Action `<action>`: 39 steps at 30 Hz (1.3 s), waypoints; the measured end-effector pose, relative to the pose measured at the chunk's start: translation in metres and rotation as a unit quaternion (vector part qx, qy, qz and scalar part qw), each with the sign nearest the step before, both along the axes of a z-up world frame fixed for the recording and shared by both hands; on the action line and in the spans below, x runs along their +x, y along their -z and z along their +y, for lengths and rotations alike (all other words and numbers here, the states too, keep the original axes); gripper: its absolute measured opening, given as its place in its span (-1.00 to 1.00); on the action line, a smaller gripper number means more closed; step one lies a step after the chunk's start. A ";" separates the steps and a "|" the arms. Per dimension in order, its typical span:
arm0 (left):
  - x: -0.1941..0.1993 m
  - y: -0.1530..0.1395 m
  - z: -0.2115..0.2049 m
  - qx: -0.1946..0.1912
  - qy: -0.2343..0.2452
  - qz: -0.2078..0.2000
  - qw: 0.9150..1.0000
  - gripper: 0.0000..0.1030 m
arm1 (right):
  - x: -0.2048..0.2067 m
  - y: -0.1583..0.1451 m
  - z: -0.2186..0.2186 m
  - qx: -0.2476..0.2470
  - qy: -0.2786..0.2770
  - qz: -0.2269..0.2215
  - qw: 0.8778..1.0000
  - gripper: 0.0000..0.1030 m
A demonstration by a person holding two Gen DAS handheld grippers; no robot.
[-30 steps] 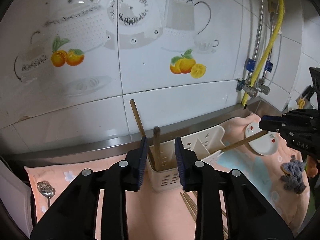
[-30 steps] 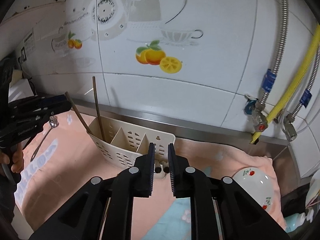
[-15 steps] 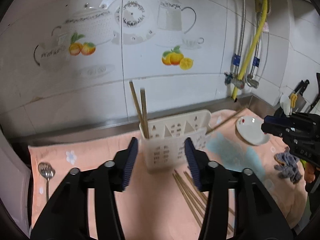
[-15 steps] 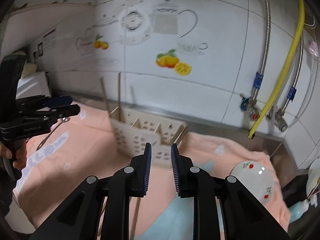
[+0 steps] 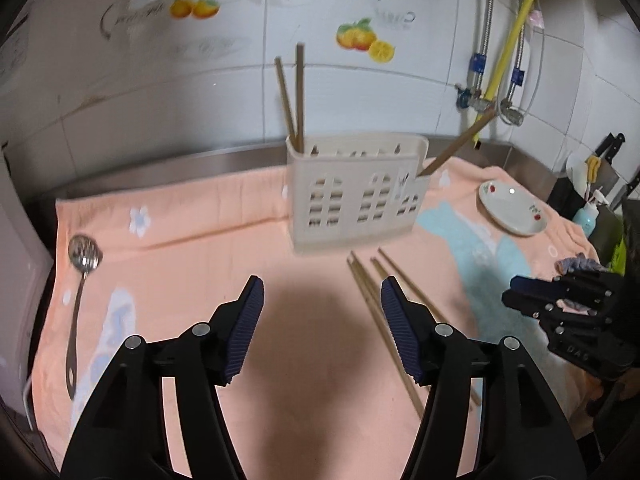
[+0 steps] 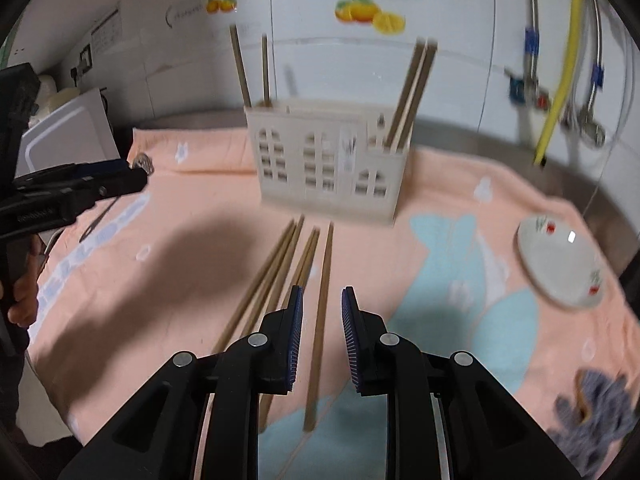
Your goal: Organize utensils
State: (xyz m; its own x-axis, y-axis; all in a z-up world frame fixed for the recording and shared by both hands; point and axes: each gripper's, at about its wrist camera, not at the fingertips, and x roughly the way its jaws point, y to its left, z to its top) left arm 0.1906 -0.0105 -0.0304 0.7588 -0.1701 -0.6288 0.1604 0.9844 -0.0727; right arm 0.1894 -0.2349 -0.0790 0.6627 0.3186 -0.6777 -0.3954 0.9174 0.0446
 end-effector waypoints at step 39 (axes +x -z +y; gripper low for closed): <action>-0.030 0.081 -0.042 -0.023 0.054 0.095 0.994 -0.06 | 0.005 0.076 0.011 -0.028 0.013 0.056 0.998 -0.87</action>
State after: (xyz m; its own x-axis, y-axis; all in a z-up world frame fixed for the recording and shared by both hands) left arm 0.1604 -0.0529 -0.1111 0.6027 -0.2759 -0.7488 0.2437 0.9571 -0.1565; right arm 0.1947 -0.2240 -0.1552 0.5889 0.2628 -0.7643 -0.3675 0.9293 0.0364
